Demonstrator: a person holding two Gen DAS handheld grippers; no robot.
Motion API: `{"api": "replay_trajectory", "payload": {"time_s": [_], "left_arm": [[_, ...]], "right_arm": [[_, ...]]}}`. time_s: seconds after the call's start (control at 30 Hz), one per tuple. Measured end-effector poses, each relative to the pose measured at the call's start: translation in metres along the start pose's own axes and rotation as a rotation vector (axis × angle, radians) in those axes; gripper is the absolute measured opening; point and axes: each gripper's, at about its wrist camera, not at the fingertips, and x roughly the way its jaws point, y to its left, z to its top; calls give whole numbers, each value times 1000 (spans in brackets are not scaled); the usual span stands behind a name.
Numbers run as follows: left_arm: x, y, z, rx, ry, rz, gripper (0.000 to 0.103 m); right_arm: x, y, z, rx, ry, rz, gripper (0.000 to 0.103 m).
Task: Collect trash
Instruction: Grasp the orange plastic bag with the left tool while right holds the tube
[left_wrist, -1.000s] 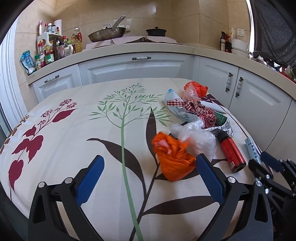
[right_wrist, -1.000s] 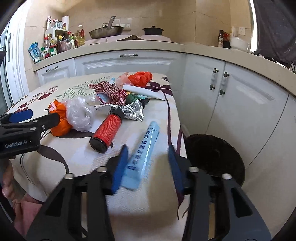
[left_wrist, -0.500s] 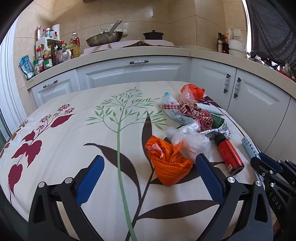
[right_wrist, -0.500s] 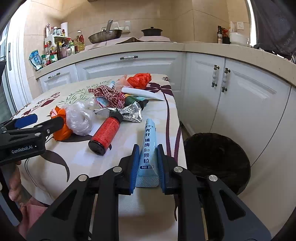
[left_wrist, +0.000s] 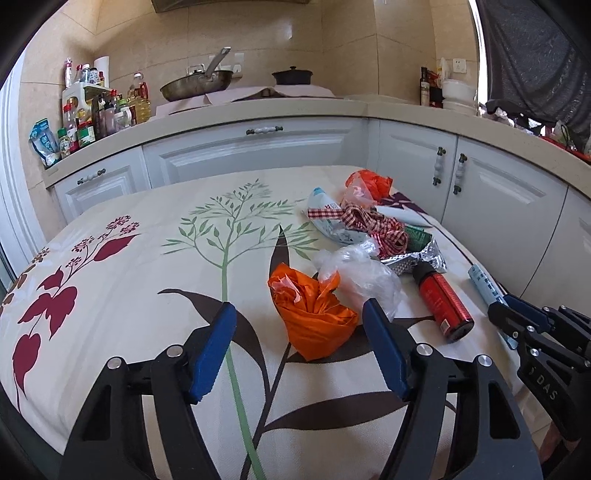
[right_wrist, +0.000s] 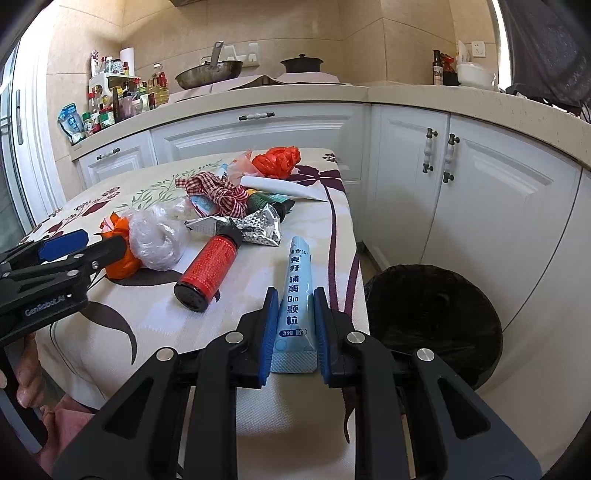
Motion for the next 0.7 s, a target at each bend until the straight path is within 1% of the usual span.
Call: {"api": "replay_trajectory", "payload": {"time_s": [0.07, 0.17, 0.27, 0.4, 0.43, 0.47, 0.53, 0.7], "left_arm": [[-1, 3, 0, -7, -5, 12, 66], [1, 6, 1, -16, 2, 7, 66], [3, 1, 0, 0, 13, -9, 66], [9, -2, -3, 10, 31, -4, 66], [10, 0, -3, 1, 34, -6, 64], [12, 2, -3, -9, 37, -12, 59], [13, 2, -3, -11, 41, -20, 53], [15, 6, 0, -28, 32, -33, 53]], "right_arm": [[0, 0, 0, -1, 0, 0, 19], [0, 0, 0, -1, 0, -1, 19], [0, 0, 0, -3, 0, 0, 19], [0, -1, 0, -5, 2, -2, 19], [0, -1, 0, -4, 2, -1, 19], [0, -1, 0, -4, 2, -1, 19], [0, -1, 0, -4, 2, 0, 19], [1, 1, -1, -6, 2, 1, 19]]}}
